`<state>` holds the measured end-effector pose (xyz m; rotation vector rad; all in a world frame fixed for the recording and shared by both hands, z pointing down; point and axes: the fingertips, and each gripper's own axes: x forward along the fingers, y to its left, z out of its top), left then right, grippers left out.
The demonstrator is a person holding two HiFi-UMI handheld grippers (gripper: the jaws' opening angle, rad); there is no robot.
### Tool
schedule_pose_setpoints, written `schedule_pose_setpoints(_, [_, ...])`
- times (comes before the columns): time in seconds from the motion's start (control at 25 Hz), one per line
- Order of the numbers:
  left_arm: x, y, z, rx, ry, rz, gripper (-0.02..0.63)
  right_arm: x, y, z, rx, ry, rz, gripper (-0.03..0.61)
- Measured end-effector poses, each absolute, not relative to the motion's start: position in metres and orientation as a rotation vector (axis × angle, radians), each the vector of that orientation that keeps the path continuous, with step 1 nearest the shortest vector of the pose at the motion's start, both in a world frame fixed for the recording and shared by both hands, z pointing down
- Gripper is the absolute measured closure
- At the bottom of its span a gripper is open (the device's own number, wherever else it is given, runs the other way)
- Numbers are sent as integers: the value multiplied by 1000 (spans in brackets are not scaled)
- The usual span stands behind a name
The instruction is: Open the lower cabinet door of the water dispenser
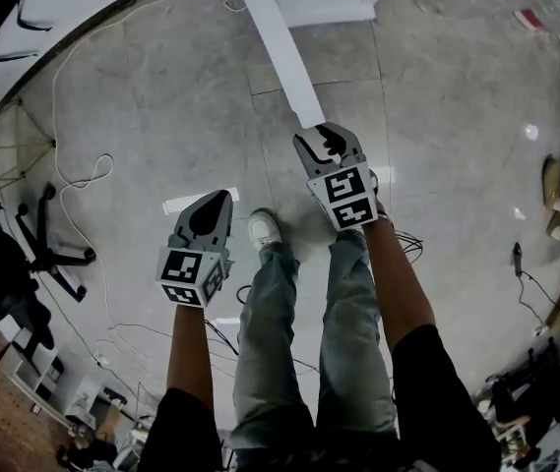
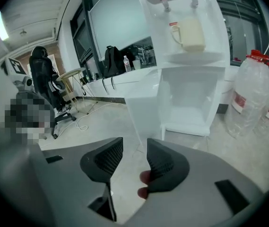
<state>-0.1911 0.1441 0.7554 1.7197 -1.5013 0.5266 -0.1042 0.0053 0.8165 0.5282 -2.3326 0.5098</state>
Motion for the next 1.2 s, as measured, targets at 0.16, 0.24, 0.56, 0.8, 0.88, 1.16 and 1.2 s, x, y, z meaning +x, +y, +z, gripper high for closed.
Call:
schedule_pose_setpoints(0.16, [-204, 158, 758, 1711, -1501, 520, 601, -122, 21, 822, 507, -2324, 536, 407])
schedule_pose_setpoints(0.24, [-211, 165, 758, 1707, -1499, 520, 601, -128, 27, 826, 498, -2319, 530, 407])
schedule_pose_setpoints(0.56, [-235, 182, 753, 1689, -1504, 522, 601, -161, 47, 823, 425, -2314, 539, 410])
schedule_pose_setpoints(0.8, [-242, 193, 747, 1673, -1511, 522, 601, -176, 58, 819, 384, -2338, 565, 388])
schedule_pose_setpoints(0.88, [-242, 196, 743, 1670, -1510, 519, 601, -175, 58, 817, 382, -2335, 567, 391])
schedule_pose_setpoints(1.16, [-229, 195, 715, 1680, -1490, 508, 601, -161, 74, 785, 400, -2318, 597, 419])
schedule_pose_setpoints(1.2, [-226, 194, 707, 1684, -1486, 507, 601, -156, 76, 776, 418, -2317, 619, 425])
